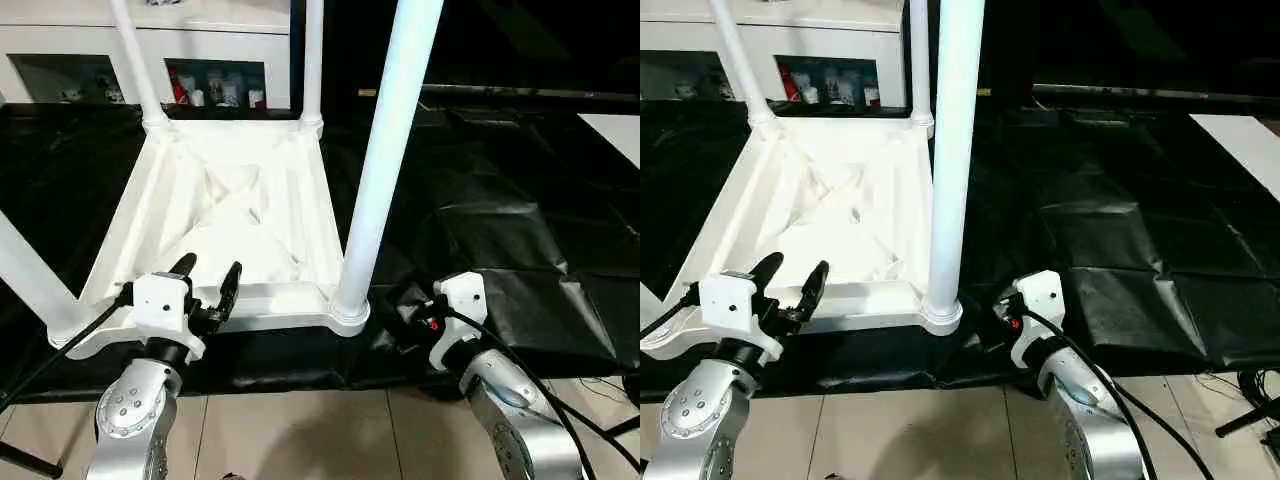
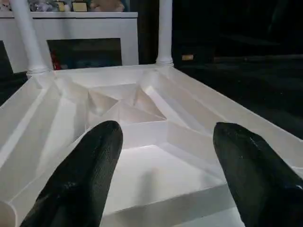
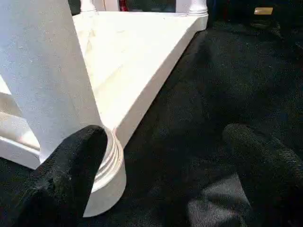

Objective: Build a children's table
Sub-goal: Rotate leg to tighten

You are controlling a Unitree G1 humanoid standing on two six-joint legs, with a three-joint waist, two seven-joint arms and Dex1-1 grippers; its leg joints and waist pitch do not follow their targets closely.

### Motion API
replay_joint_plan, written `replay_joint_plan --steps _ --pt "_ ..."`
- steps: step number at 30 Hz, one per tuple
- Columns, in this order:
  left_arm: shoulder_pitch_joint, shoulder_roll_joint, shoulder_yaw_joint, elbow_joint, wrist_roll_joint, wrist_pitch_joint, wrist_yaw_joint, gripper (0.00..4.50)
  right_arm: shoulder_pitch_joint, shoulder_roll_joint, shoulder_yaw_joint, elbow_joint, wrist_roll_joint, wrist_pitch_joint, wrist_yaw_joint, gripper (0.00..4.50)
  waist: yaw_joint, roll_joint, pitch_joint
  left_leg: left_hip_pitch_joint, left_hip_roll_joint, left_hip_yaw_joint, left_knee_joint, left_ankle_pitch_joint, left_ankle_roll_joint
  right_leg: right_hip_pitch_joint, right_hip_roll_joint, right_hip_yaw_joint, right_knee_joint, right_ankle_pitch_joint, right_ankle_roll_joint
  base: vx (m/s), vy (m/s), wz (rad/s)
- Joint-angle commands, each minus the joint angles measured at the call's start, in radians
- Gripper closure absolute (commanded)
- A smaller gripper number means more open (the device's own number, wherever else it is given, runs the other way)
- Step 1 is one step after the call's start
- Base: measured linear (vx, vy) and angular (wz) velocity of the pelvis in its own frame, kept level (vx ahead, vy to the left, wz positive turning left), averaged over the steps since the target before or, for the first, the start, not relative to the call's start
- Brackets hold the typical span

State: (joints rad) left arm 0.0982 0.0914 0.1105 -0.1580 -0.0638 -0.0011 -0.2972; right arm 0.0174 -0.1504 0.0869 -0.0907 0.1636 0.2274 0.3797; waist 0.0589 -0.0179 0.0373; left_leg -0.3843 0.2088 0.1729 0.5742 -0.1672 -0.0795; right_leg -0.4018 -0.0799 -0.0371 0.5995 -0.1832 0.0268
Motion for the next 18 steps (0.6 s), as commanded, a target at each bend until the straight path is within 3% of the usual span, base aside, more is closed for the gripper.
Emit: replay_joint_plan --steps 1,2,3,4,5,6,7,8,9,10,11,12,13,14,15,16,17,18 --pt "-0.008 0.007 -0.008 0.013 -0.001 0.002 0.012 0.97 -0.012 -0.009 0.005 0.019 -0.008 -0.009 0.005 0.16 0.000 0.013 -0.055 -0.008 0.007 0.001 -0.055 -0.134 0.036 0.023 -0.019 0.023 -0.067 -0.001 -0.164 0.000 0.000 0.00" --pt "-0.008 0.007 -0.008 0.013 -0.001 0.002 0.012 0.97 -0.012 -0.009 0.005 0.019 -0.008 -0.009 0.005 0.16 -0.001 0.015 -0.060 -0.016 0.003 0.002 -0.047 -0.049 0.062 0.019 -0.015 0.018 -0.060 0.098 -0.189 0.000 0.000 0.00" --pt "-0.009 0.009 -0.010 0.014 0.008 0.004 0.017 0.97 -0.014 -0.009 0.005 0.023 -0.009 -0.010 0.006 0.16 -0.002 0.015 -0.070 -0.024 -0.007 0.009 -0.034 0.031 0.116 0.007 -0.006 0.007 -0.055 0.209 -0.230 0.000 0.000 0.00" --pt "-0.009 0.010 -0.011 0.016 0.012 0.004 0.020 0.97 -0.017 -0.010 0.006 0.027 -0.010 -0.012 0.007 0.16 -0.002 0.014 -0.077 -0.029 -0.014 0.012 -0.020 0.024 0.162 -0.003 -0.006 0.001 -0.061 0.210 -0.254 -0.067 0.016 -0.01" --pt "-0.009 0.009 -0.011 0.018 0.010 0.002 0.019 0.97 -0.018 -0.010 0.005 0.029 -0.010 -0.012 0.008 0.16 -0.004 0.010 -0.079 -0.035 -0.017 0.013 -0.015 0.004 0.181 -0.006 -0.008 -0.001 -0.067 0.182 -0.260 -0.067 0.016 -0.01" --pt "-0.009 0.009 -0.011 0.018 0.009 0.001 0.019 0.97 -0.018 -0.010 0.005 0.030 -0.011 -0.013 0.008 0.16 -0.003 0.013 -0.076 -0.035 -0.014 0.012 -0.019 -0.061 0.185 -0.008 -0.012 -0.004 -0.075 0.090 -0.260 -0.084 0.025 0.00" --pt "-0.009 0.009 -0.012 0.020 0.006 -0.001 0.017 0.97 -0.019 -0.010 0.005 0.032 -0.011 -0.014 0.009 0.16 -0.011 0.016 -0.053 -0.017 -0.002 0.007 -0.030 -0.360 0.124 -0.022 -0.017 -0.014 -0.108 -0.349 -0.188 0.000 0.000 0.00" --pt "-0.009 0.009 -0.012 0.020 0.006 -0.002 0.016 0.97 -0.019 -0.010 0.006 0.033 -0.012 -0.014 0.009 0.16 -0.015 0.020 -0.045 0.002 0.002 0.001 -0.034 -0.469 0.081 -0.027 -0.017 -0.021 -0.117 -0.500 -0.141 -0.094 0.039 -0.02" --pt "-0.009 0.009 -0.012 0.021 0.006 -0.002 0.016 0.97 -0.019 -0.010 0.006 0.033 -0.012 -0.015 0.009 0.16 -0.028 0.021 -0.034 0.036 -0.001 -0.013 -0.030 -0.632 0.004 -0.038 -0.014 -0.041 -0.149 -0.706 -0.031 -0.119 0.035 -0.05" --pt "-0.010 0.011 -0.013 0.020 0.003 -0.003 0.015 0.97 -0.020 -0.010 0.008 0.035 -0.013 -0.016 0.008 0.16 -0.035 0.030 -0.024 0.051 0.002 -0.023 -0.036 -0.703 -0.020 -0.040 -0.006 -0.060 -0.164 -0.742 0.004 -0.153 0.053 -0.11" --pt "-0.010 0.012 -0.013 0.020 0.002 -0.003 0.015 0.97 -0.020 -0.009 0.009 0.036 -0.013 -0.017 0.009 0.16 -0.053 0.039 -0.007 0.039 0.019 -0.039 -0.081 -0.818 -0.035 0.002 0.017 -0.108 -0.166 -0.688 0.034 -0.101 0.033 -0.10" --pt "-0.008 0.014 -0.011 0.021 -0.003 -0.007 0.015 0.97 -0.022 -0.008 0.011 0.040 -0.013 -0.022 0.010 0.16 0.008 0.064 0.007 -0.125 0.061 -0.011 -0.217 -1.001 -0.070 0.151 0.013 -0.099 0.160 -0.369 -0.054 -0.152 0.051 -0.07" --pt "-0.006 0.014 -0.010 0.022 -0.006 -0.010 0.015 0.97 -0.022 -0.008 0.011 0.042 -0.013 -0.024 0.012 0.16 0.058 0.070 -0.008 -0.094 0.027 0.059 -0.208 -0.966 -0.065 0.110 0.029 -0.093 0.148 -0.265 -0.063 -0.142 -0.030 0.04" --pt "-0.004 0.015 -0.009 0.023 -0.008 -0.011 0.014 0.97 -0.022 -0.008 0.011 0.042 -0.012 -0.025 0.014 0.16 0.050 0.046 -0.027 -0.058 0.039 0.050 -0.178 -0.845 -0.042 0.113 0.000 -0.022 0.144 -0.369 -0.042 -0.142 -0.030 0.04" --pt "-0.002 0.017 -0.008 0.024 -0.008 -0.015 0.015 0.97 -0.021 -0.008 0.012 0.044 -0.009 -0.026 0.019 0.16 0.042 -0.037 -0.011 0.079 0.003 0.006 0.076 -0.515 -0.059 -0.063 -0.146 0.047 -0.126 -1.014 0.023 0.016 -0.132 0.04" --pt "0.002 0.019 -0.006 0.024 -0.011 -0.019 0.015 0.97 -0.020 -0.009 0.013 0.047 -0.005 -0.030 0.026 0.16 0.036 -0.020 -0.016 0.043 -0.013 -0.044 0.128 -0.261 -0.004 -0.027 -0.202 0.086 -0.142 -1.054 -0.014 0.060 -0.055 -0.13" --pt "0.003 0.020 -0.006 0.025 -0.011 -0.020 0.015 0.97 -0.020 -0.009 0.013 0.047 -0.004 -0.031 0.027 0.16 0.051 -0.012 -0.015 -0.029 -0.021 -0.075 0.084 -0.060 0.016 0.057 -0.158 0.079 -0.105 -0.898 -0.045 0.060 -0.055 -0.13" --pt "0.005 0.022 -0.005 0.025 -0.013 -0.023 0.015 0.97 -0.019 -0.009 0.014 0.049 -0.001 -0.034 0.033 0.16 0.063 0.010 -0.025 0.002 0.011 -0.055 -0.005 -0.118 -0.031 0.052 -0.080 0.030 -0.062 -0.583 -0.093 0.000 0.000 0.00"
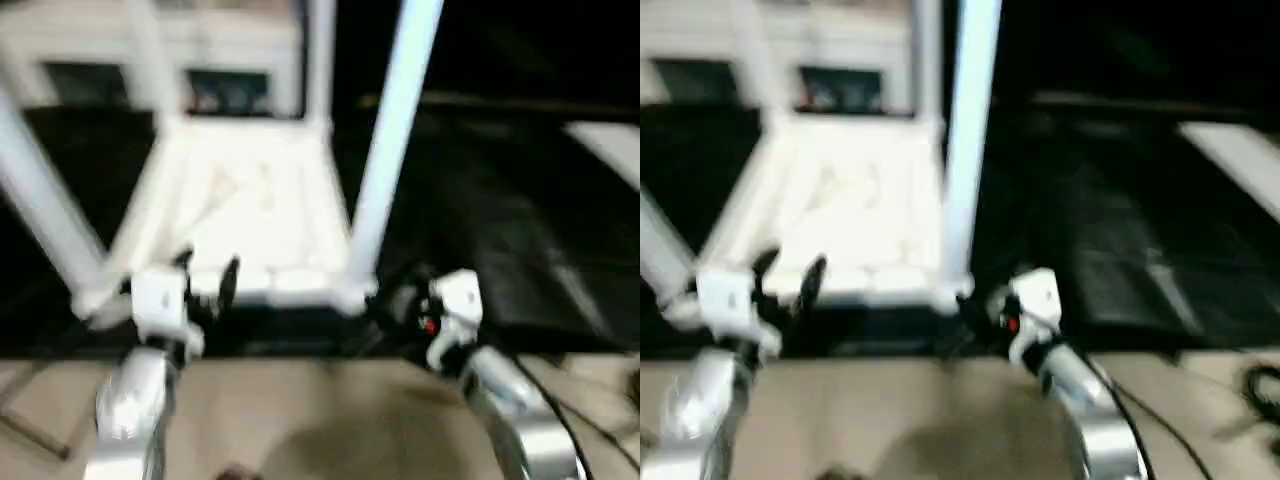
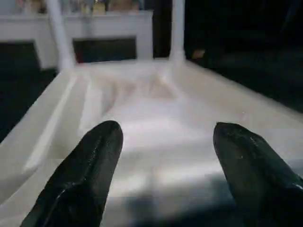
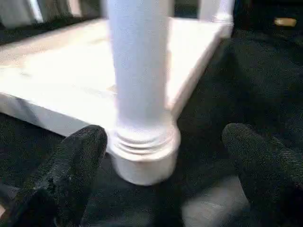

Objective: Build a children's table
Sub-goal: Rotate leg to tighten

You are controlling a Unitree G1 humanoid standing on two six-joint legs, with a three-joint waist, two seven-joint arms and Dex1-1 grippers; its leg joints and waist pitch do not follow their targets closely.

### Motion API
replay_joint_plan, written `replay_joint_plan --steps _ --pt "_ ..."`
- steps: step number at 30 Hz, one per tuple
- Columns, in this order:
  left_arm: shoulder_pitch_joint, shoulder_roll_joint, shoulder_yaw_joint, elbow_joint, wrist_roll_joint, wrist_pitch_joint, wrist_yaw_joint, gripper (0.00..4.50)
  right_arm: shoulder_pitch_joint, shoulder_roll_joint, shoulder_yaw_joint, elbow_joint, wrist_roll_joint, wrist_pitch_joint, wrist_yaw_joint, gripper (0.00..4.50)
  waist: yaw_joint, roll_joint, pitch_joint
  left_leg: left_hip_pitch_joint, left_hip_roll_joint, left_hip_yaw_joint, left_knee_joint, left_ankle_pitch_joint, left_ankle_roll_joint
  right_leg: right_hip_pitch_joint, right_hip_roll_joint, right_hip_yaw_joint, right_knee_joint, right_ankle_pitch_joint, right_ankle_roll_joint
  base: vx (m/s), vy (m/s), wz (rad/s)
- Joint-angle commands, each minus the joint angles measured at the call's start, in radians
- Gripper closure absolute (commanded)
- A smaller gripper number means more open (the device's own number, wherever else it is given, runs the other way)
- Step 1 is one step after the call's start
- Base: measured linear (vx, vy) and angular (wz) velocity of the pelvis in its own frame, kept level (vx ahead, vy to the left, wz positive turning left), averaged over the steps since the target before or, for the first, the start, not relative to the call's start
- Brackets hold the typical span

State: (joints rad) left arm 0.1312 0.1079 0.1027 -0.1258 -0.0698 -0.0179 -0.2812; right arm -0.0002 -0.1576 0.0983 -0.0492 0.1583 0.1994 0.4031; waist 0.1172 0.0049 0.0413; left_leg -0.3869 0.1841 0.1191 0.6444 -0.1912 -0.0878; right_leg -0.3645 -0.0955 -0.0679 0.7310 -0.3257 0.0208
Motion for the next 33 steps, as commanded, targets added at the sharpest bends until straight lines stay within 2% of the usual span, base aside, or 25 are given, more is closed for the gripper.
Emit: replay_joint_plan --steps 1,6,7,8,9,12,13,14,15,16,17,18,19,20,21,22,23,24,25,28,29,30,31,32,33 --pt "-0.011 0.010 0.005 -0.015 -0.011 -0.015 -0.006 0.97 0.008 -0.007 0.008 0.013 0.020 -0.012 0.040 0.16 -0.006 -0.007 -0.023 0.043 0.040 0.010 -0.097 -0.366 -0.039 -0.025 -0.022 0.058 -0.181 -0.376 -0.109 -0.108 -0.019 0.30" --pt "0.036 0.024 0.006 -0.038 -0.014 -0.040 -0.013 0.97 0.021 -0.015 0.024 0.021 0.025 -0.036 0.074 0.16 -0.016 -0.002 -0.034 0.015 0.044 0.013 -0.141 -0.372 -0.014 0.020 -0.035 0.058 -0.194 -0.200 -0.117 -0.040 -0.004 0.09" --pt "0.055 0.027 0.013 -0.047 -0.013 -0.044 -0.011 0.97 0.026 -0.018 0.034 0.026 0.021 -0.044 0.082 0.16 -0.003 -0.015 -0.032 -0.030 0.022 0.003 -0.144 -0.317 0.068 0.058 -0.071 0.039 -0.209 -0.237 -0.116 0.000 0.000 0.00" --pt "0.062 0.027 0.017 -0.052 -0.014 -0.044 -0.010 0.97 0.028 -0.020 0.039 0.027 0.017 -0.053 0.086 0.16 -0.002 -0.003 -0.027 -0.037 0.016 0.010 -0.139 -0.300 0.105 0.059 -0.091 0.039 -0.231 -0.313 -0.107 0.000 0.000 0.00" --pt "0.069 0.027 0.020 -0.058 -0.015 -0.045 -0.009 0.97 0.031 -0.019 0.043 0.027 0.014 -0.064 0.088 0.16 0.012 -0.015 -0.033 -0.066 0.004 -0.005 -0.083 -0.189 0.209 0.094 -0.186 0.038 -0.276 -0.382 -0.087 0.001 0.080 0.25" --pt "0.070 0.033 0.021 -0.062 -0.013 -0.047 -0.004 0.97 0.039 0.002 0.025 0.027 0.033 -0.069 0.079 0.16 0.009 -0.012 -0.027 -0.095 0.030 -0.038 0.031 -0.060 0.243 0.125 -0.319 0.025 -0.329 -0.417 -0.083 0.034 0.158 0.35" --pt "0.067 0.038 0.019 -0.063 -0.011 -0.048 -0.005 0.97 0.045 0.016 0.003 0.024 0.061 -0.058 0.075 0.16 -0.013 0.039 -0.021 0.005 0.056 -0.048 -0.076 -0.161 0.179 0.081 -0.157 -0.021 -0.276 -0.395 -0.162 0.003 0.216 0.25" --pt "0.067 0.038 0.019 -0.063 -0.011 -0.048 -0.005 0.97 0.045 0.016 0.003 0.024 0.061 -0.058 0.075 0.16 -0.037 0.034 -0.019 0.038 0.049 -0.036 -0.126 -0.310 0.155 0.048 -0.048 -0.060 -0.216 -0.339 -0.154 0.003 0.216 0.25" --pt "0.063 0.040 0.016 -0.066 -0.017 -0.047 -0.009 0.97 0.051 0.016 -0.005 0.024 0.055 -0.082 0.067 0.16 -0.057 0.053 -0.041 0.062 0.051 -0.047 -0.153 -0.346 0.100 0.018 0.040 -0.054 -0.084 -0.117 -0.136 0.004 0.221 0.13" --pt "0.061 0.041 0.014 -0.067 -0.021 -0.047 -0.011 0.97 0.056 0.017 -0.009 0.025 0.056 -0.092 0.065 0.16 -0.054 0.051 -0.048 0.069 0.057 -0.059 -0.151 -0.291 0.065 -0.004 0.042 -0.043 -0.059 -0.031 -0.108 0.035 0.208 0.06" --pt "0.059 0.041 0.011 -0.066 -0.024 -0.053 -0.014 0.97 0.062 0.012 -0.008 0.025 0.053 -0.097 0.067 0.16 -0.045 0.052 -0.037 0.031 0.071 -0.052 -0.177 -0.251 -0.023 -0.005 0.035 -0.030 -0.049 0.056 -0.060 0.035 0.208 0.06" --pt "0.059 0.041 0.011 -0.066 -0.024 -0.053 -0.014 0.97 0.062 0.012 -0.008 0.025 0.053 -0.097 0.067 0.16 -0.049 0.042 -0.042 0.032 0.080 -0.058 -0.176 -0.256 -0.068 -0.007 0.021 -0.020 -0.064 0.095 -0.049 0.007 0.173 -0.01" --pt "0.058 0.045 0.003 -0.066 -0.019 -0.065 -0.016 0.97 0.073 0.010 -0.004 0.024 0.062 -0.096 0.075 0.16 -0.048 0.019 -0.041 0.016 0.075 -0.050 -0.185 -0.460 -0.210 0.008 -0.029 0.016 -0.112 0.117 -0.055 -0.001 0.111 0.06" --pt "0.057 0.047 -0.003 -0.067 -0.015 -0.071 -0.020 0.97 0.085 0.011 -0.001 0.019 0.075 -0.097 0.083 0.16 -0.043 0.014 -0.043 0.029 0.072 -0.046 -0.168 -0.531 -0.231 -0.005 -0.044 0.037 -0.129 0.089 -0.074 -0.001 0.111 0.06" --pt "0.057 0.047 -0.004 -0.067 -0.014 -0.071 -0.020 0.97 0.087 0.011 0.000 0.019 0.076 -0.098 0.084 0.16 -0.054 0.008 -0.032 0.039 0.072 -0.052 -0.163 -0.662 -0.213 -0.010 -0.048 0.056 -0.150 -0.022 -0.101 -0.012 0.056 0.09" --pt "0.055 0.051 -0.008 -0.066 -0.003 -0.067 -0.018 0.97 0.094 0.011 0.000 0.016 0.077 -0.110 0.086 0.16 -0.064 0.025 -0.036 0.085 0.105 -0.029 -0.153 -0.682 -0.234 -0.037 -0.019 0.065 -0.171 -0.086 -0.084 -0.034 0.038 -0.20" --pt "0.051 0.053 -0.009 -0.063 0.000 -0.065 -0.016 0.97 0.095 0.013 -0.004 0.018 0.074 -0.111 0.087 0.16 -0.075 0.028 -0.031 0.079 0.167 -0.034 -0.184 -0.641 -0.206 -0.037 0.008 0.042 -0.153 -0.094 -0.030 -0.034 0.038 -0.20" --pt "0.047 0.054 -0.008 -0.060 0.004 -0.063 -0.011 0.97 0.096 0.015 -0.007 0.021 0.071 -0.114 0.087 0.16 -0.071 0.032 -0.036 0.064 0.199 -0.031 -0.213 -0.602 -0.198 -0.031 0.014 0.023 -0.104 -0.040 -0.010 -0.072 -0.012 -0.47" --pt "0.042 0.054 -0.004 -0.055 0.003 -0.059 -0.006 0.97 0.094 0.018 -0.010 0.023 0.066 -0.118 0.086 0.16 -0.054 0.044 -0.040 0.023 0.257 0.013 -0.278 -0.499 -0.155 -0.028 0.028 -0.025 0.014 0.045 0.019 -0.097 -0.087 -0.51" --pt "0.034 0.046 0.007 -0.047 -0.020 -0.043 0.003 0.97 0.089 0.018 -0.012 0.020 0.066 -0.124 0.081 0.16 -0.024 0.054 -0.042 0.048 0.265 0.091 -0.261 -0.493 -0.078 -0.052 0.011 -0.041 0.032 0.018 -0.017 -0.096 -0.160 -0.55" --pt "0.024 0.040 0.021 -0.036 -0.015 -0.031 0.031 0.97 0.083 0.013 -0.009 0.020 0.065 -0.122 0.081 0.16 -0.031 0.023 -0.046 0.021 0.202 0.058 -0.262 -0.555 -0.041 0.004 0.009 -0.038 0.004 0.019 -0.031 -0.095 -0.217 -0.61" --pt "0.017 0.037 0.031 -0.027 -0.010 -0.022 0.051 0.97 0.078 0.010 -0.007 0.021 0.065 -0.120 0.082 0.16 -0.034 0.031 -0.047 0.015 0.173 0.060 -0.261 -0.592 -0.033 0.023 -0.001 -0.014 -0.038 -0.018 -0.030 -0.101 -0.230 -0.45" --pt "0.000 0.039 0.050 -0.006 0.037 0.002 0.116 0.97 0.061 0.000 0.002 0.023 0.061 -0.110 0.094 0.16 -0.034 -0.018 -0.053 -0.036 0.017 0.101 -0.073 -0.455 0.011 0.046 -0.116 0.038 -0.213 -0.165 -0.103 -0.112 -0.244 -0.26" --pt "0.000 0.039 0.050 -0.006 0.037 0.002 0.116 0.97 0.061 0.000 0.002 0.023 0.061 -0.110 0.094 0.16 -0.003 -0.037 -0.049 -0.032 0.004 0.081 0.040 -0.278 0.054 0.025 -0.192 0.053 -0.261 -0.361 -0.042 -0.112 -0.244 -0.26" --pt "-0.012 0.038 0.075 0.009 0.053 -0.012 0.157 0.97 0.037 -0.007 0.017 0.030 0.062 -0.100 0.120 0.16 0.006 -0.057 -0.042 -0.075 0.003 0.049 0.040 -0.079 0.088 0.037 -0.173 0.067 -0.243 -0.514 0.126 -0.080 -0.229 -0.38"
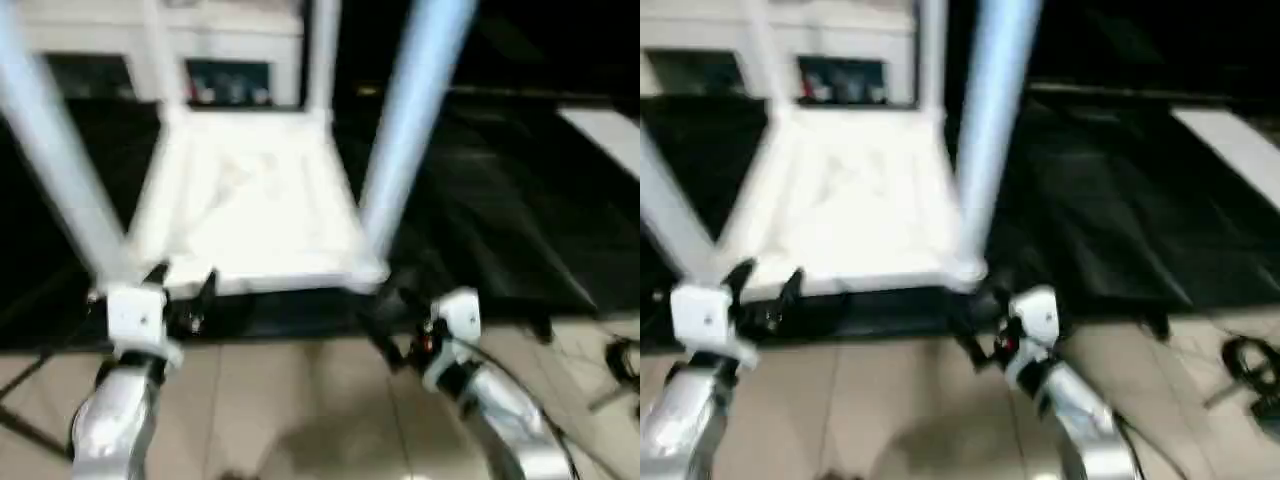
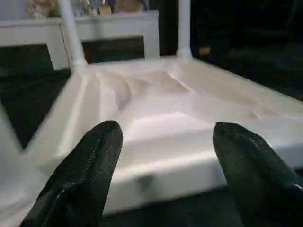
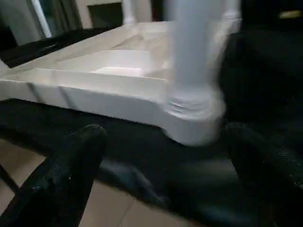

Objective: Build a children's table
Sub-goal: Rotate leg to tighten

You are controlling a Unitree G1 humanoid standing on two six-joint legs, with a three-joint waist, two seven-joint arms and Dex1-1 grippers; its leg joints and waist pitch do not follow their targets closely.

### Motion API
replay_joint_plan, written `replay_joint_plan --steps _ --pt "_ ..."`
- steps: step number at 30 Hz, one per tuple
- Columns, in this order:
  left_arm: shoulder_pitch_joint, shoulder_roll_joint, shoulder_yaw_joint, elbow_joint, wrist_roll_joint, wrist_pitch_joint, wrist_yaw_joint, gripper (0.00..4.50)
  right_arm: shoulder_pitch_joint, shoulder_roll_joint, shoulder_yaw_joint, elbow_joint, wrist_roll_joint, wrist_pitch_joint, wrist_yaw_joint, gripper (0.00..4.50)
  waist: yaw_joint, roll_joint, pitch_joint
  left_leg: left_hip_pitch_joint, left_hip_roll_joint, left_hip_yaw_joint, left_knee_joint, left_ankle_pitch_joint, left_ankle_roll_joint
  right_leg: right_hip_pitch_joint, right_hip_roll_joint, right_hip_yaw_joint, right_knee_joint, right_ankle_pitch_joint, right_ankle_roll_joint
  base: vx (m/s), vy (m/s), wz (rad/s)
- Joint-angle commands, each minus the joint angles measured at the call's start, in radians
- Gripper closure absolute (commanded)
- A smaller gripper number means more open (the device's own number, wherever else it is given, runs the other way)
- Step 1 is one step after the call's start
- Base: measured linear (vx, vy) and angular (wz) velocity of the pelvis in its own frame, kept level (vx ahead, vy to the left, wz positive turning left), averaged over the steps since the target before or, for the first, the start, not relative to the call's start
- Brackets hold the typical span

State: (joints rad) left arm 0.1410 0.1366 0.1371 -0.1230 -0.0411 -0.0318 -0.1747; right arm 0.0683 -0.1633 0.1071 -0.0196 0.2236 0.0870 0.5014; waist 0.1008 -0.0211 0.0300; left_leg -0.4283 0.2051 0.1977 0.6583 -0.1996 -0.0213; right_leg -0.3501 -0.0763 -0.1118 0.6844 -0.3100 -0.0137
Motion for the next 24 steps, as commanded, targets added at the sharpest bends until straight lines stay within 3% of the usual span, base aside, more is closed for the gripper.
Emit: replay_joint_plan --steps 1,2,3,4,5,6,7,8,9,10,11,13,14,15,16,17,18,19,20,21,22,23,24 --pt "-0.022 0.010 0.040 0.007 0.024 0.002 0.050 0.97 -0.031 -0.002 0.008 0.000 -0.003 0.012 0.021 0.16 0.026 -0.028 -0.026 -0.039 -0.021 -0.041 0.008 -0.046 -0.004 0.024 -0.173 0.094 -0.188 -0.548 0.220 -0.021 -0.110 -0.24" --pt "-0.026 0.009 0.051 0.006 0.025 0.013 0.066 0.78 -0.045 -0.005 0.013 0.005 -0.003 0.019 0.031 0.16 0.030 -0.026 -0.023 -0.020 -0.018 -0.053 -0.024 -0.087 -0.035 0.018 -0.153 0.088 -0.193 -0.573 0.277 -0.042 -0.196 -0.38" --pt "-0.027 0.006 0.067 -0.004 0.012 0.013 0.074 0.61 -0.067 -0.009 0.022 0.017 0.002 0.027 0.054 0.16 0.030 -0.025 -0.032 -0.011 -0.016 -0.059 -0.039 -0.099 -0.032 0.029 -0.150 0.081 -0.188 -0.526 0.256 -0.036 -0.162 -0.28" --pt "-0.029 0.004 0.075 -0.011 0.003 0.014 0.078 0.61 -0.082 -0.012 0.027 0.026 0.005 0.031 0.069 0.16 0.036 0.016 -0.040 0.005 0.014 -0.082 -0.100 -0.103 0.002 0.039 -0.111 0.054 -0.183 -0.269 0.158 -0.055 -0.217 -0.41" --pt "-0.025 0.002 0.079 -0.020 -0.024 0.014 0.060 0.58 -0.105 -0.016 0.037 0.045 0.000 0.030 0.086 0.16 0.023 0.007 -0.032 -0.010 0.013 -0.088 -0.106 -0.121 0.006 0.044 -0.095 0.042 -0.172 -0.221 0.160 -0.034 -0.131 -0.26" --pt "-0.023 0.001 0.079 -0.022 -0.034 0.014 0.052 0.48 -0.111 -0.017 0.040 0.051 -0.002 0.030 0.090 0.16 0.033 0.025 -0.038 0.019 0.028 -0.092 -0.111 -0.160 -0.004 0.034 -0.087 0.036 -0.177 -0.180 0.133 -0.006 -0.098 -0.13" --pt "-0.017 0.001 0.072 -0.027 -0.037 0.017 0.044 0.32 -0.139 -0.015 0.044 0.082 -0.012 0.026 0.087 0.16 0.028 0.025 -0.040 0.028 0.044 -0.097 -0.121 -0.177 0.007 0.039 -0.090 0.038 -0.176 -0.138 0.087 0.022 -0.054 -0.01" --pt "-0.011 -0.003 0.061 -0.036 -0.056 0.023 0.025 0.21 -0.151 -0.016 0.047 0.096 -0.017 0.023 0.087 0.16 0.026 0.018 -0.042 0.030 0.048 -0.095 -0.123 -0.174 0.013 0.043 -0.088 0.037 -0.176 -0.118 0.072 0.022 -0.054 -0.01" --pt "-0.010 -0.004 0.058 -0.039 -0.061 0.025 0.022 0.21 -0.154 -0.017 0.047 0.098 -0.017 0.022 0.087 0.16 0.030 0.021 -0.041 0.037 0.055 -0.096 -0.125 -0.175 0.017 0.041 -0.091 0.038 -0.174 -0.102 0.053 0.000 0.000 0.00" --pt "-0.008 -0.005 0.052 -0.043 -0.069 0.028 0.015 0.12 -0.160 -0.018 0.049 0.103 -0.019 0.022 0.088 0.16 0.031 0.020 -0.037 0.046 0.065 -0.094 -0.132 -0.169 0.029 0.042 -0.097 0.044 -0.171 -0.056 0.007 0.000 0.000 0.00" --pt "-0.006 -0.013 0.036 -0.060 -0.064 0.038 0.022 0.12 -0.180 -0.007 0.033 0.121 -0.016 0.023 0.063 0.16 0.029 0.009 -0.038 0.046 0.068 -0.094 -0.136 -0.163 0.030 0.046 -0.096 0.044 -0.165 -0.034 -0.006 0.000 0.000 0.00" --pt "-0.014 -0.017 0.026 -0.064 -0.035 0.044 0.044 0.12 -0.196 -0.010 0.043 0.142 -0.053 -0.001 0.049 0.16 0.034 0.015 -0.041 0.053 0.076 -0.095 -0.139 -0.153 0.030 0.045 -0.099 0.048 -0.151 0.020 -0.044 0.014 0.026 -0.02" --pt "-0.018 -0.015 0.021 -0.061 -0.018 0.062 0.054 0.12 -0.201 -0.012 0.050 0.156 -0.069 -0.010 0.047 0.16 0.035 0.012 -0.045 0.057 0.080 -0.093 -0.140 -0.125 0.030 0.046 -0.098 0.050 -0.141 0.084 -0.064 0.028 0.052 -0.04" --pt "-0.021 -0.017 0.017 -0.055 -0.022 0.047 0.046 0.12 -0.202 -0.010 0.051 0.166 -0.074 -0.016 0.047 0.16 0.040 -0.006 -0.035 0.004 0.034 -0.123 -0.150 -0.103 0.081 0.084 -0.112 0.007 -0.128 0.152 -0.089 -0.004 0.053 0.04" --pt "-0.024 -0.018 0.015 -0.051 -0.030 0.036 0.039 0.12 -0.204 -0.008 0.051 0.173 -0.071 -0.018 0.047 0.16 0.041 0.013 -0.040 -0.004 0.011 -0.120 -0.146 -0.100 0.115 0.096 -0.116 -0.009 -0.143 0.140 -0.091 -0.011 0.053 0.33" --pt "-0.025 -0.017 0.017 -0.049 -0.024 0.028 0.044 0.12 -0.201 -0.005 0.051 0.168 -0.061 -0.011 0.051 0.16 0.042 -0.002 -0.038 -0.013 -0.011 -0.114 -0.107 -0.084 0.173 0.104 -0.169 -0.001 -0.175 0.090 -0.093 -0.011 0.053 0.33" --pt "-0.023 -0.015 0.018 -0.048 -0.020 0.025 0.048 0.12 -0.196 -0.004 0.051 0.161 -0.051 -0.003 0.056 0.16 0.048 -0.012 -0.034 -0.036 0.003 -0.116 -0.031 -0.038 0.186 0.127 -0.266 0.007 -0.215 0.026 -0.050 0.003 0.081 0.48" --pt "-0.022 -0.013 0.020 -0.050 -0.017 0.029 0.053 0.12 -0.193 -0.004 0.052 0.156 -0.045 0.000 0.060 0.16 0.061 -0.001 -0.032 -0.032 0.016 -0.118 -0.009 -0.033 0.162 0.127 -0.301 0.011 -0.235 -0.022 -0.052 0.002 0.137 0.33" --pt "-0.016 -0.012 0.024 -0.050 -0.016 0.028 0.057 0.12 -0.186 -0.010 0.056 0.150 -0.041 0.000 0.069 0.16 0.053 0.010 -0.024 0.001 0.050 -0.123 0.007 -0.049 0.092 0.092 -0.316 0.068 -0.244 -0.128 -0.087 0.002 0.137 0.33" --pt "-0.012 -0.012 0.026 -0.050 -0.017 0.026 0.056 0.12 -0.183 -0.014 0.060 0.149 -0.044 -0.005 0.074 0.16 0.066 0.006 -0.016 -0.003 0.056 -0.117 -0.014 -0.064 0.074 0.103 -0.291 0.071 -0.234 -0.225 -0.158 0.020 0.188 0.04" --pt "-0.004 -0.013 0.026 -0.051 -0.017 0.023 0.056 0.12 -0.179 -0.021 0.064 0.147 -0.049 -0.010 0.077 0.16 0.072 0.015 -0.024 0.013 0.057 -0.111 -0.060 -0.046 0.104 0.106 -0.231 0.048 -0.212 -0.231 -0.184 0.042 0.230 -0.07" --pt "0.006 -0.015 0.024 -0.059 -0.022 0.021 0.051 0.12 -0.174 -0.026 0.061 0.146 -0.048 -0.009 0.083 0.16 0.074 0.011 -0.021 -0.012 0.036 -0.113 -0.086 -0.021 0.176 0.127 -0.194 0.003 -0.203 -0.198 -0.165 0.042 0.230 -0.07" --pt "0.014 -0.017 0.021 -0.065 -0.026 0.019 0.048 0.12 -0.169 -0.029 0.060 0.144 -0.051 -0.013 0.085 0.16 0.056 0.036 -0.026 0.014 -0.024 -0.110 -0.130 0.103 0.333 0.123 -0.087 -0.064 -0.149 -0.126 -0.113 0.079 0.271 0.32"
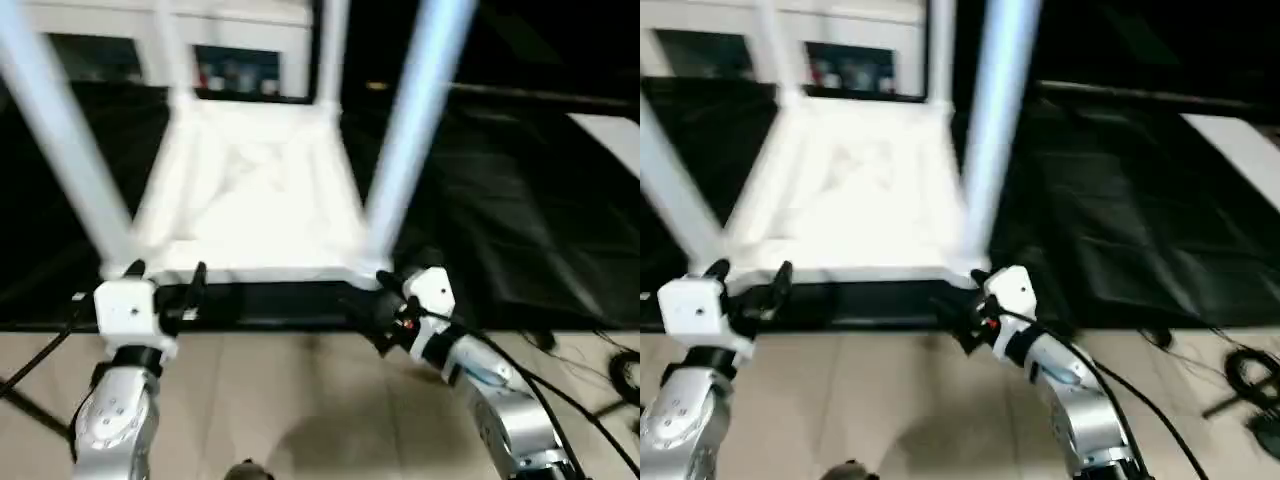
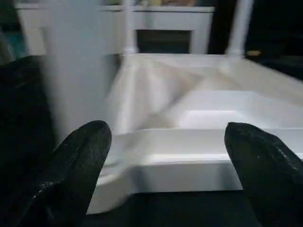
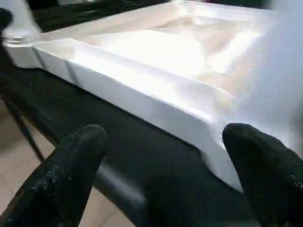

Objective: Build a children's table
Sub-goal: Rotate leg to tighten

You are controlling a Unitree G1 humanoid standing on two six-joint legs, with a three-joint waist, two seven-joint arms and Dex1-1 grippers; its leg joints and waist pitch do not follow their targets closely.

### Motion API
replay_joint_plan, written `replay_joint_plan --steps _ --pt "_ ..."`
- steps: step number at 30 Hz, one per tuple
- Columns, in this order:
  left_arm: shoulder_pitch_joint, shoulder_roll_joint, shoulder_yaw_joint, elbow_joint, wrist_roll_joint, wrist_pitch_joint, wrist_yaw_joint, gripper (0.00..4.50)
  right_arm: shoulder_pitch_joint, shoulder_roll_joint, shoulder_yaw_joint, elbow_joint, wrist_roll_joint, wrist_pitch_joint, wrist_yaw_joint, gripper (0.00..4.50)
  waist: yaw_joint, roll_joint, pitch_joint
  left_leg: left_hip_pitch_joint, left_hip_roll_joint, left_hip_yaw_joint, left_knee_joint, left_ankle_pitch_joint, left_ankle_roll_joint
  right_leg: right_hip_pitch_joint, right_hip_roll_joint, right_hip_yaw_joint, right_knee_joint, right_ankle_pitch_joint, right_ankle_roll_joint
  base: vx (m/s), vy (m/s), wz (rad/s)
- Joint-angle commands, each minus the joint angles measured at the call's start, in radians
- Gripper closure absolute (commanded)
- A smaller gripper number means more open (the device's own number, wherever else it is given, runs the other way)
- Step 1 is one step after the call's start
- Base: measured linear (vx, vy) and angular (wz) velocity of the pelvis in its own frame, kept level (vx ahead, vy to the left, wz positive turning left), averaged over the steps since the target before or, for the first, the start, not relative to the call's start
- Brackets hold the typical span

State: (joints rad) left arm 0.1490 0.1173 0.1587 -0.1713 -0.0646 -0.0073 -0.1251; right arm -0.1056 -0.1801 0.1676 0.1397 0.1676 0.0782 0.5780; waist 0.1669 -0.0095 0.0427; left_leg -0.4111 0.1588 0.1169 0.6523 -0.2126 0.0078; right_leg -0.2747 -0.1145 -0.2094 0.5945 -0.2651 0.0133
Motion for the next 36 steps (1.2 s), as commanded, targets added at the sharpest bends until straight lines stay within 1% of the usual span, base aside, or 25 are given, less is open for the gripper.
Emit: replay_joint_plan --steps 1,2,3,5,6,7,8,9,10,11,12,13,14,15,16,17,18,19,21,22,23,24,25,27,36 --pt "0.016 0.004 -0.005 -0.024 -0.003 -0.009 -0.007 0.12 0.011 -0.016 -0.002 -0.017 0.000 -0.013 0.010 0.16 -0.033 0.039 -0.046 0.083 0.013 -0.067 -0.145 0.184 0.415 -0.011 0.045 0.001 0.028 -0.180 -0.108 0.100 0.282 0.61" --pt "0.021 0.008 -0.013 -0.028 0.001 -0.015 -0.014 0.12 0.017 -0.018 -0.006 -0.020 0.001 -0.018 0.012 0.16 -0.054 0.040 -0.054 0.159 0.023 -0.141 -0.120 0.241 0.571 -0.119 0.103 0.035 0.174 -0.250 -0.021 0.100 0.282 0.61" --pt "0.025 0.010 -0.018 -0.030 0.003 -0.019 -0.019 0.12 0.022 -0.019 -0.011 -0.023 0.004 -0.020 0.012 0.16 -0.036 0.038 -0.041 0.102 0.022 -0.157 -0.130 0.404 0.626 -0.146 0.102 0.065 0.229 -0.240 0.028 0.029 0.234 0.52" --pt "0.022 0.019 -0.037 -0.033 0.020 -0.012 -0.026 0.12 0.035 -0.014 -0.030 -0.030 0.011 -0.024 -0.006 0.16 -0.017 0.019 -0.035 0.046 -0.003 -0.127 -0.160 0.390 0.517 -0.136 0.121 0.086 0.249 -0.178 0.059 -0.032 0.145 0.33" --pt "0.015 0.028 -0.050 -0.030 0.037 -0.020 -0.031 0.12 0.042 -0.004 -0.045 -0.035 0.031 -0.010 -0.014 0.16 -0.014 -0.013 -0.031 0.019 0.052 -0.031 -0.170 0.147 0.315 -0.137 0.087 0.124 0.202 -0.019 0.023 -0.083 0.167 0.37" --pt "-0.001 0.036 -0.063 -0.020 0.062 -0.029 -0.027 0.12 0.047 0.010 -0.066 -0.039 0.045 -0.002 -0.038 0.16 -0.015 -0.024 -0.033 0.011 0.064 -0.046 -0.203 -0.011 0.254 -0.120 0.073 0.141 0.189 -0.001 -0.001 -0.083 0.167 0.37" --pt "-0.010 0.036 -0.068 -0.011 0.061 -0.030 -0.031 0.12 0.047 0.012 -0.068 -0.040 0.037 -0.008 -0.052 0.16 0.005 -0.048 -0.029 0.018 0.078 0.006 -0.224 -0.309 0.067 -0.141 0.041 0.168 0.124 -0.028 -0.084 -0.120 0.114 0.36" --pt "-0.023 0.040 -0.079 0.001 0.077 -0.024 -0.029 0.12 0.049 0.014 -0.072 -0.042 0.028 -0.023 -0.063 0.16 0.014 -0.063 -0.019 0.088 -0.036 -0.011 0.056 -0.297 -0.099 -0.213 -0.181 0.300 -0.070 -0.286 -0.191 -0.115 0.080 0.48" --pt "-0.033 0.038 -0.080 0.009 0.079 -0.023 -0.026 0.12 0.051 0.017 -0.076 -0.042 0.013 -0.048 -0.083 0.16 -0.012 -0.021 0.001 0.033 -0.047 -0.075 0.129 -0.171 -0.079 -0.103 -0.131 0.285 -0.100 -0.414 -0.223 -0.113 0.145 0.33" --pt "-0.047 0.038 -0.080 0.025 0.078 -0.022 -0.023 0.12 0.050 0.030 -0.094 -0.041 0.002 -0.065 -0.126 0.16 -0.010 -0.016 0.003 -0.001 -0.018 -0.098 0.120 -0.161 -0.087 -0.057 -0.083 0.241 -0.097 -0.422 -0.236 -0.043 0.103 0.11" --pt "-0.047 0.038 -0.080 0.025 0.078 -0.022 -0.023 0.12 0.050 0.030 -0.094 -0.041 0.002 -0.065 -0.126 0.16 -0.046 0.057 -0.031 0.101 0.207 -0.252 -0.076 -0.417 -0.157 -0.140 0.040 0.140 0.085 -0.324 -0.121 -0.102 0.112 0.03" --pt "-0.068 0.036 -0.078 0.050 0.066 -0.025 -0.027 0.12 0.051 0.049 -0.119 -0.040 -0.011 -0.090 -0.182 0.16 -0.030 0.058 -0.034 0.075 0.271 -0.247 -0.151 -0.485 -0.186 -0.175 0.054 0.145 0.211 -0.212 -0.045 -0.200 0.100 0.44" --pt "-0.088 0.033 -0.077 0.074 0.047 -0.029 -0.037 0.12 0.054 0.065 -0.140 -0.042 -0.018 -0.112 -0.222 0.16 -0.013 0.084 -0.037 -0.007 0.203 -0.115 -0.170 -0.450 -0.315 -0.209 0.093 0.108 0.297 -0.108 0.015 -0.200 0.100 0.44" --pt "-0.093 0.034 -0.076 0.079 0.046 -0.027 -0.038 0.12 0.056 0.067 -0.142 -0.043 -0.020 -0.115 -0.228 0.16 -0.046 0.070 -0.067 0.033 0.175 -0.121 -0.127 -0.395 -0.277 -0.203 0.081 0.099 0.264 -0.092 0.022 -0.147 0.066 0.33" --pt "-0.118 0.037 -0.073 0.103 0.036 -0.012 -0.041 0.12 0.066 0.075 -0.153 -0.049 -0.033 -0.133 -0.260 0.16 -0.035 0.107 -0.047 -0.017 0.106 -0.040 -0.167 -0.558 -0.303 -0.165 0.105 0.058 0.250 -0.058 -0.034 -0.114 0.030 0.04" --pt "-0.133 0.038 -0.065 0.115 0.028 -0.007 -0.041 0.12 0.073 0.079 -0.159 -0.054 -0.039 -0.145 -0.277 0.16 -0.032 0.117 -0.046 -0.027 0.085 -0.024 -0.179 -0.656 -0.297 -0.135 0.106 0.050 0.234 -0.042 -0.037 -0.114 0.030 0.04" --pt "-0.148 0.039 -0.059 0.128 0.025 -0.005 -0.036 0.12 0.079 0.083 -0.168 -0.059 -0.040 -0.148 -0.293 0.16 -0.029 0.085 -0.047 -0.013 0.070 -0.015 -0.197 -0.773 -0.260 -0.105 0.086 0.066 0.177 -0.031 -0.029 -0.122 -0.010 -0.01" --pt "-0.175 0.038 -0.046 0.154 0.011 -0.007 -0.034 0.12 0.084 0.085 -0.184 -0.066 -0.029 -0.141 -0.305 0.16 -0.026 0.103 -0.053 -0.003 0.068 -0.012 -0.202 -0.771 -0.247 -0.099 0.061 0.092 0.149 -0.021 -0.028 -0.096 -0.063 0.06" --pt "-0.190 0.040 -0.042 0.166 0.007 -0.001 -0.034 0.12 0.080 0.080 -0.191 -0.067 -0.022 -0.131 -0.304 0.16 -0.036 -0.027 -0.069 0.051 0.033 -0.006 -0.075 -0.477 -0.175 -0.113 -0.091 0.211 -0.007 -0.388 0.014 -0.084 -0.084 0.03" --pt "-0.203 0.045 -0.046 0.180 0.006 0.001 -0.044 0.12 0.071 0.068 -0.191 -0.066 -0.015 -0.115 -0.291 0.16 -0.038 -0.018 -0.032 0.027 -0.014 -0.051 0.055 -0.091 -0.055 -0.126 -0.176 0.256 -0.136 -0.702 -0.027 -0.035 -0.067 -0.05" --pt "-0.203 0.045 -0.046 0.180 0.006 0.001 -0.044 0.12 0.071 0.068 -0.191 -0.066 -0.015 -0.115 -0.291 0.16 -0.034 0.005 -0.024 -0.012 -0.002 -0.052 0.031 0.046 -0.052 -0.058 -0.171 0.216 -0.122 -0.713 -0.061 -0.024 -0.054 -0.31" --pt "-0.209 0.049 -0.050 0.188 0.006 -0.001 -0.052 0.12 0.066 0.063 -0.190 -0.064 -0.013 -0.109 -0.284 0.16 -0.040 0.033 -0.026 0.000 0.026 -0.054 -0.063 -0.073 -0.086 -0.052 -0.095 0.167 -0.081 -0.628 -0.090 -0.023 0.025 -0.29" --pt "-0.216 0.054 -0.056 0.201 0.012 -0.007 -0.059 0.12 0.055 0.050 -0.185 -0.054 -0.023 -0.096 -0.277 0.16 -0.047 0.046 -0.037 0.014 0.040 -0.052 -0.089 -0.193 -0.098 -0.074 -0.045 0.163 -0.053 -0.525 -0.091 -0.048 0.014 -0.26" --pt "-0.227 0.056 -0.058 0.222 0.013 -0.007 -0.059 0.12 0.036 0.037 -0.184 -0.036 -0.029 -0.087 -0.273 0.16 -0.084 0.068 -0.051 0.022 0.061 -0.060 -0.123 -0.321 -0.089 -0.063 -0.033 0.171 -0.024 -0.190 -0.137 -0.056 -0.007 -0.03" --pt "-0.273 0.045 -0.033 0.288 0.001 -0.010 -0.034 0.12 -0.006 0.041 -0.212 -0.029 -0.097 -0.065 -0.397 0.16 -0.131 0.039 -0.056 0.016 0.059 -0.009 -0.123 -0.150 0.008 -0.051 -0.049 0.176 -0.047 -0.043 -0.187 0.000 0.000 0.00"
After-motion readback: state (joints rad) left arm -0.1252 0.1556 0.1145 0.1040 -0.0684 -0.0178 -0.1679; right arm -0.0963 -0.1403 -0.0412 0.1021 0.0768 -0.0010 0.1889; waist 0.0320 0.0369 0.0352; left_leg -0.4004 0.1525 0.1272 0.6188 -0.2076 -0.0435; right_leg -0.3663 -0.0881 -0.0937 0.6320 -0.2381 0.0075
